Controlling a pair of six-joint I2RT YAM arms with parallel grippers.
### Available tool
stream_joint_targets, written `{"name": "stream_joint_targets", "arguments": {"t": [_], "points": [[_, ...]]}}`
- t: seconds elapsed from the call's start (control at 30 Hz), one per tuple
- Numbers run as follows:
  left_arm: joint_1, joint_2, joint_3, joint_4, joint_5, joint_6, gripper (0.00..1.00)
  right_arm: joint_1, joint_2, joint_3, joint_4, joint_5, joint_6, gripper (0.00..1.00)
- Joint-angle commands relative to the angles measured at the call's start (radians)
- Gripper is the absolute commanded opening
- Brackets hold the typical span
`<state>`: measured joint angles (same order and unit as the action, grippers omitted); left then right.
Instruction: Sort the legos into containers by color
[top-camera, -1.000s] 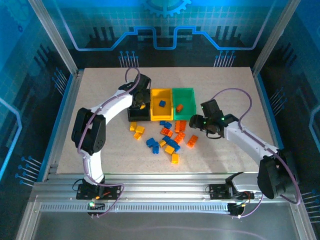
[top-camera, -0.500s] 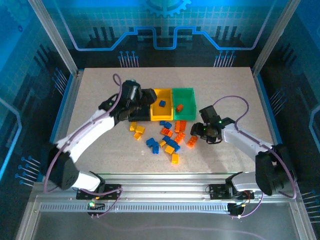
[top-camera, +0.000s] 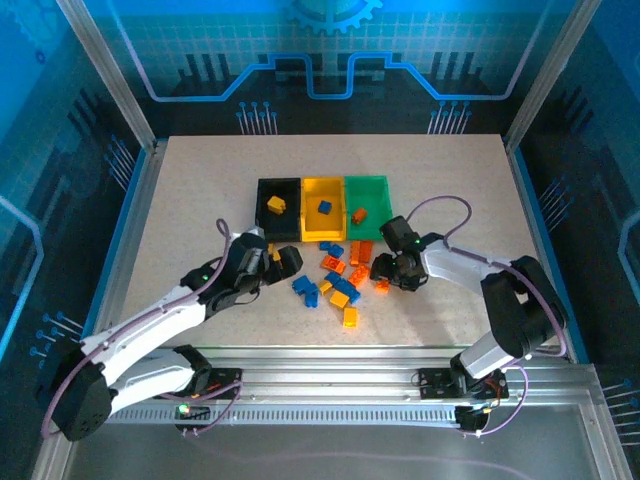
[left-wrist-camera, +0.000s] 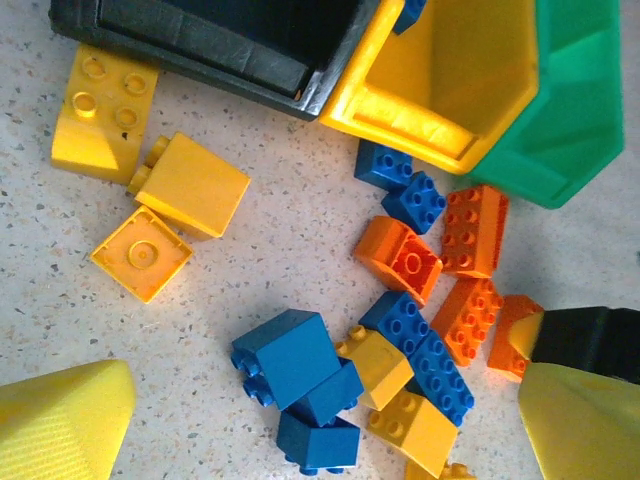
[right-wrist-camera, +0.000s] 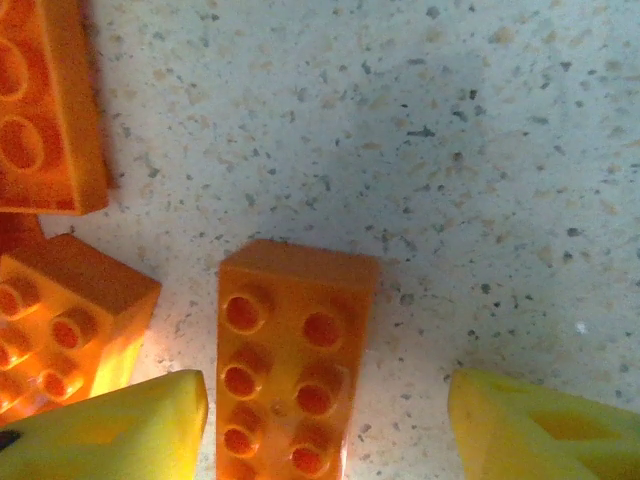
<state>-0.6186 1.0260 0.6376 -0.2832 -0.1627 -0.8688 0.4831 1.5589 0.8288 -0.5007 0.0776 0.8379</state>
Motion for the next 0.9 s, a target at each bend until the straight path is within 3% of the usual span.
{"name": "stream_joint_targets", "arguments": {"t": [0.0, 0.23, 0.43, 0.63, 0.87], "points": [[-0.008, -0.04, -0.029, 0.024, -0.033, -0.027, 0.99, 0.015, 0.043, 0.007, -0.07, 0.032, 0.042, 0.62], [-0.007, -0.05, -0.067, 0.021, -0.038, -0.035, 0.99, 0.015, 0.101, 0.045, -0.09, 0.053, 0.012, 0.43], [-0.006, -0.05, -0.099, 0.014, -0.039, -0.039, 0.99, 0.01, 0.053, 0.105, -0.114, 0.048, -0.096, 0.3], [-0.006, -0.053, -0.141, 0.013, -0.026, -0.053, 0.99, 0.009, -0.043, 0.256, -0.149, 0.108, -0.214, 0.29], [-0.006, -0.069, -0.162, 0.003, -0.009, -0.08, 0.99, -0.041, 0.173, 0.56, -0.167, 0.155, -0.245, 0.31]]}}
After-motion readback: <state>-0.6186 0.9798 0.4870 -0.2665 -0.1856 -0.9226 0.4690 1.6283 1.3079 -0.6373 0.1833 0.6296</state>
